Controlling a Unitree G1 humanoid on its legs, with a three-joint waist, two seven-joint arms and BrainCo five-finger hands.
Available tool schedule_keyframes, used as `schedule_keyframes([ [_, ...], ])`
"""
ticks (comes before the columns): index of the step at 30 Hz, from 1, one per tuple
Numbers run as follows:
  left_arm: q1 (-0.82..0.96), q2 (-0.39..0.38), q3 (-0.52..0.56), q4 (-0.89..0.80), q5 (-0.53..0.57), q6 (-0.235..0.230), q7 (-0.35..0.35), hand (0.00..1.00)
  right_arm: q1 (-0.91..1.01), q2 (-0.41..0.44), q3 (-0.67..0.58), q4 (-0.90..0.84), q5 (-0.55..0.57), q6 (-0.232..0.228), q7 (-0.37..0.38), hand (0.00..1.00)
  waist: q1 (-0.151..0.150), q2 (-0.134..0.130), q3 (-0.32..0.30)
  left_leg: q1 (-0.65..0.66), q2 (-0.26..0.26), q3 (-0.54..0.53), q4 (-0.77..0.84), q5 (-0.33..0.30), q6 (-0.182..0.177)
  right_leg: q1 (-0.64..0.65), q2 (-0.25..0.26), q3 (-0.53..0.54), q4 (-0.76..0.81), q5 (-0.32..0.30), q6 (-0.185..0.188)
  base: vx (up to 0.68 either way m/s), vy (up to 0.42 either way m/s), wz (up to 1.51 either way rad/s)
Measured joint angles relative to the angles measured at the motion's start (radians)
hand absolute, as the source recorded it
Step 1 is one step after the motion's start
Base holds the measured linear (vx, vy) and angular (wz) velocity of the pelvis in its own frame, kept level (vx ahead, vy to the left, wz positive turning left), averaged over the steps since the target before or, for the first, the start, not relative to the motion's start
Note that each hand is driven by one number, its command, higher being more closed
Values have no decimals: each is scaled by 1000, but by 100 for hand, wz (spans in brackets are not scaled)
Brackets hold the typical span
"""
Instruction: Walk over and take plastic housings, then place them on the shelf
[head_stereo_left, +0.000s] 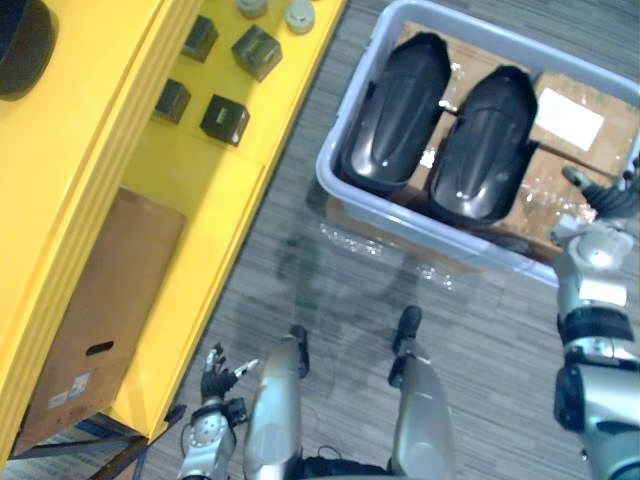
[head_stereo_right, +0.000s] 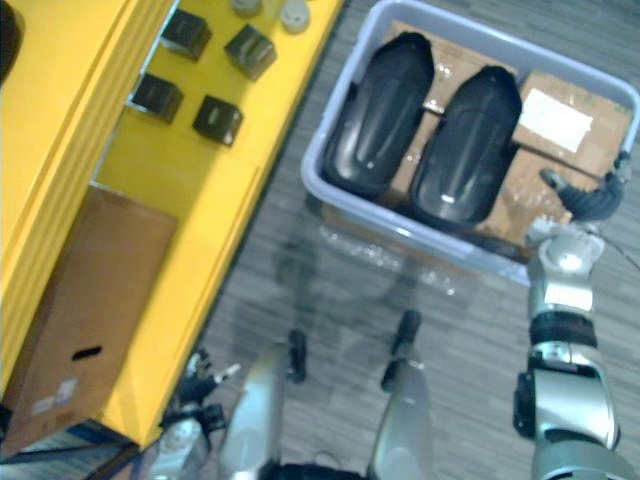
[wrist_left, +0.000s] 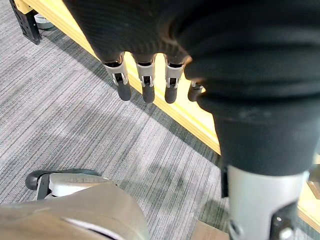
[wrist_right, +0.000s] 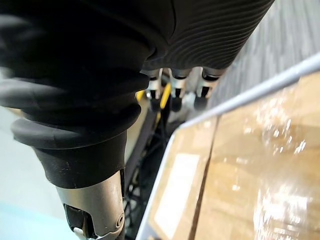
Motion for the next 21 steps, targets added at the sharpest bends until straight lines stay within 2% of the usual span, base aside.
schedule_keyframes([
  [4, 0, -2, -7, 0, 0, -11, -7, 0, -20, -4, 10, -1, -38, -25, -3, 0, 0, 9, 1, -3, -1, -2, -6, 7, -2, -7, -2, -3, 8, -3, -2, -26, 9, 3],
  [9, 0, -11, -20, 0, 0, -13, -23, 0, -23, -20, 11, -7, -39, -41, 5, 0, 1, 34, -1, -4, -4, -9, -17, 19, -5, -8, -4, -13, 9, -4, -4, -26, 8, 5],
  [13, -1, -12, -39, 1, -31, -13, -30, 0, -25, -20, 23, -7, -41, -36, 37, 0, 1, 43, -1, -7, -1, -13, -17, 22, -7, -8, -3, -18, 11, -5, -4, -34, 18, 2],
  [21, -1, -14, -54, 4, -38, -14, -30, 0, -48, -20, 100, 8, -45, 10, 102, 0, 3, 57, -3, -14, -1, -20, -20, 29, -8, -11, -5, -24, 10, -4, -5, -19, 24, 2],
])
